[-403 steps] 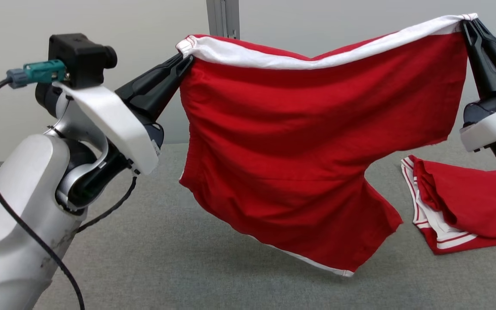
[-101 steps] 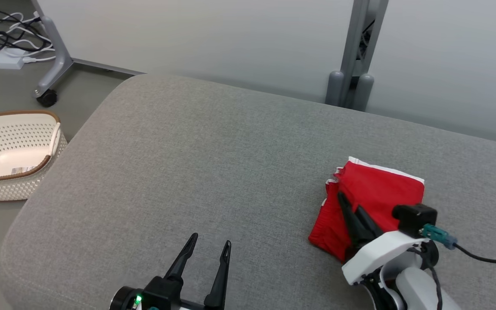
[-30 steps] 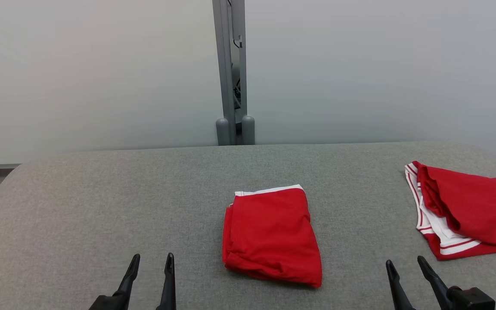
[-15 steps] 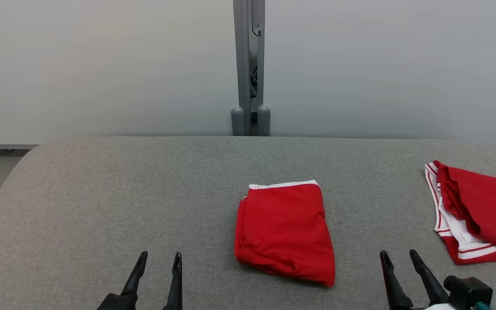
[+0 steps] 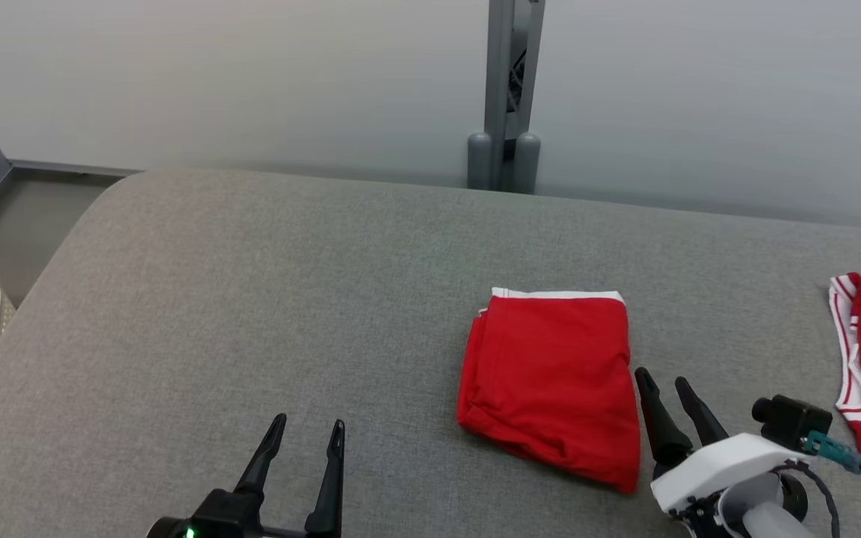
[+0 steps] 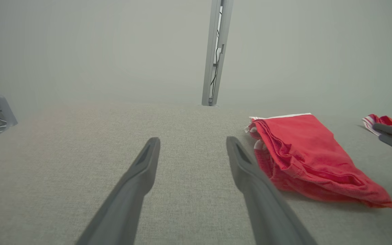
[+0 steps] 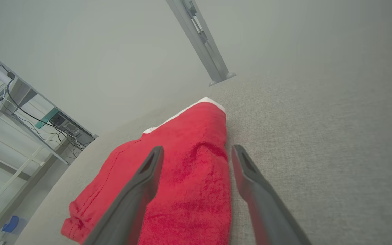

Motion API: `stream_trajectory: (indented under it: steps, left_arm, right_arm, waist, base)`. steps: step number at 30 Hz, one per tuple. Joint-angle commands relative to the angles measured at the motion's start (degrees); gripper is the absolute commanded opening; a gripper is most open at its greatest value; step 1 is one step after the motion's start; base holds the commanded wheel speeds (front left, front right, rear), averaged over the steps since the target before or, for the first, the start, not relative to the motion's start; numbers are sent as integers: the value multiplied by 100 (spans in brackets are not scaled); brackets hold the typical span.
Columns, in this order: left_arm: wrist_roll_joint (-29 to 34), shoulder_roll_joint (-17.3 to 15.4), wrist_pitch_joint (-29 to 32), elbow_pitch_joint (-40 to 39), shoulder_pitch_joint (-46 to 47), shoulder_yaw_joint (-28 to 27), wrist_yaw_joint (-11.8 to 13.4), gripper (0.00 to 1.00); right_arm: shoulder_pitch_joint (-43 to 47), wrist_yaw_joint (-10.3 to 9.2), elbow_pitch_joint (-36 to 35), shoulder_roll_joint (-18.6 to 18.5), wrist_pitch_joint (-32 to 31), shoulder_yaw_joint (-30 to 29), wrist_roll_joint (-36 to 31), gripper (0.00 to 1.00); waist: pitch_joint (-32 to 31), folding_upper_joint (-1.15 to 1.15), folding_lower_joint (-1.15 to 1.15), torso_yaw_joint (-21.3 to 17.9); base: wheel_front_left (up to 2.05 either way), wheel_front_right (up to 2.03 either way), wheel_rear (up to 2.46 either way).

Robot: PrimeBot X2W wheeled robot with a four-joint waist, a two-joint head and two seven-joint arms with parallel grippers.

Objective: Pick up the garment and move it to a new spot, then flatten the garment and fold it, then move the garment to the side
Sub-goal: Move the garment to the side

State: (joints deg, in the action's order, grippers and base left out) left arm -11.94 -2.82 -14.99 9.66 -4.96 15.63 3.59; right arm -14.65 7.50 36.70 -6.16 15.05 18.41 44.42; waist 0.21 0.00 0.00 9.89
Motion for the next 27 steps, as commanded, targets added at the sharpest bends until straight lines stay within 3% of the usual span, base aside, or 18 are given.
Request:
stream_trajectory:
  steps: [1, 14, 15, 16, 18, 19, 20, 27]
  left_arm:
    - [-19, -21, -20, -40, 161, 7, -7, 100]
    - [-216, -21, -20, -100, 589, 211, 116, 100]
    - [-223, -23, -20, -92, 598, 218, 124, 100]
    - [-223, -20, -20, -81, 610, 226, 133, 100]
    - [-228, -21, -20, -69, 651, 238, 141, 100]
    - [-232, -22, -20, -64, 669, 243, 146, 100]
    - [-240, -21, -20, -54, 686, 247, 143, 100]
    - [-266, -21, -20, -22, 686, 258, 146, 100]
  right_arm:
    - [-166, -3, 92, -81, -26, 81, 212, 100]
    - [-995, -1, 933, -388, -106, 1046, 1462, 100]
    - [-1012, 0, 957, -384, -110, 1136, 1530, 87]
    - [-1018, 4, 980, -376, -111, 1213, 1594, 49]
    - [-1018, 4, 1028, -381, -104, 1355, 1713, 31]
    - [-1019, 4, 1046, -385, -99, 1416, 1769, 9]
    - [-1025, 4, 1066, -391, -98, 1491, 1821, 0]
    - [-1091, 4, 1082, -528, -16, 1820, 1970, 0]
  waist:
    - [212, 0, 0, 153]
    - [878, 0, 0, 363]
    - [891, 0, 0, 360]
    - [900, 0, 0, 357]
    - [903, 0, 0, 353]
    - [899, 0, 0, 350]
    - [893, 0, 0, 348]
    - [813, 0, 0, 331]
  base:
    - [0, 0, 0]
    - [0, 0, 0]
    - [0, 0, 0]
    - [0, 0, 0]
    - [0, 0, 0]
    - [0, 0, 0]
    - [0, 0, 0]
    - [0, 0, 0]
